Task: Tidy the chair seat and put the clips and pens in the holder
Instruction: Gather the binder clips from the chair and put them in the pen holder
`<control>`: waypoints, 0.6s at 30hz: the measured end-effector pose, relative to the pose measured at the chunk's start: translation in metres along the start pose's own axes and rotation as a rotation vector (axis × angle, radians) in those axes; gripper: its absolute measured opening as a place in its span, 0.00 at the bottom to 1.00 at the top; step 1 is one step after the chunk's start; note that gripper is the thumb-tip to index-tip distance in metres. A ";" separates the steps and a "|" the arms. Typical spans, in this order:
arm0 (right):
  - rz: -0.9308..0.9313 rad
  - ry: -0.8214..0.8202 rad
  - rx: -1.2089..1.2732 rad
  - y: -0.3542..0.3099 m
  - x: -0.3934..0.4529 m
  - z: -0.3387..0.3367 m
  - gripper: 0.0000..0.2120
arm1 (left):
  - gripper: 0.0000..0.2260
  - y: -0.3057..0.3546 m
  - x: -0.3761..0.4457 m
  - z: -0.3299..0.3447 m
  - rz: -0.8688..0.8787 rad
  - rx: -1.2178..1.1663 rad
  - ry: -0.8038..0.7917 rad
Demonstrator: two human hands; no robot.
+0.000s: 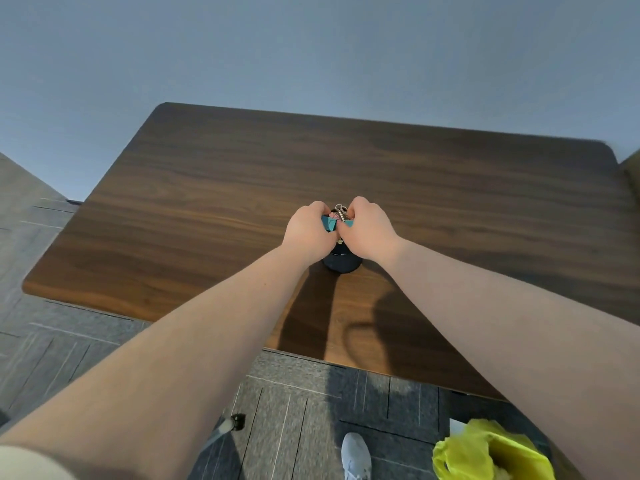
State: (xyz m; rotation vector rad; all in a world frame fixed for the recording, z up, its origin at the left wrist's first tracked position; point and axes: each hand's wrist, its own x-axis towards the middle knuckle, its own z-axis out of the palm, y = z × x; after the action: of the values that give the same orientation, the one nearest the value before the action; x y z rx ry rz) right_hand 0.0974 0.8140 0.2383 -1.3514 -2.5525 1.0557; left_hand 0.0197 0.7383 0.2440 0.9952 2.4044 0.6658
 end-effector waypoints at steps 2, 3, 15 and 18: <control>0.001 -0.015 -0.025 0.000 0.000 0.002 0.14 | 0.18 0.000 0.000 -0.001 0.012 0.020 -0.013; 0.003 -0.025 -0.037 0.000 -0.001 0.002 0.15 | 0.18 0.001 0.001 -0.001 0.023 0.034 -0.022; 0.028 -0.003 0.009 -0.001 -0.003 0.002 0.17 | 0.20 -0.001 -0.001 -0.002 0.069 0.103 -0.035; 0.028 0.021 0.038 -0.001 -0.002 0.000 0.15 | 0.21 0.000 -0.002 -0.003 0.088 0.103 -0.053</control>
State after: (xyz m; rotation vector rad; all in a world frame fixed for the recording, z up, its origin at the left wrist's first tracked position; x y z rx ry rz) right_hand 0.0978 0.8125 0.2397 -1.3849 -2.4934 1.0831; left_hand 0.0192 0.7362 0.2466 1.1516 2.3806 0.5426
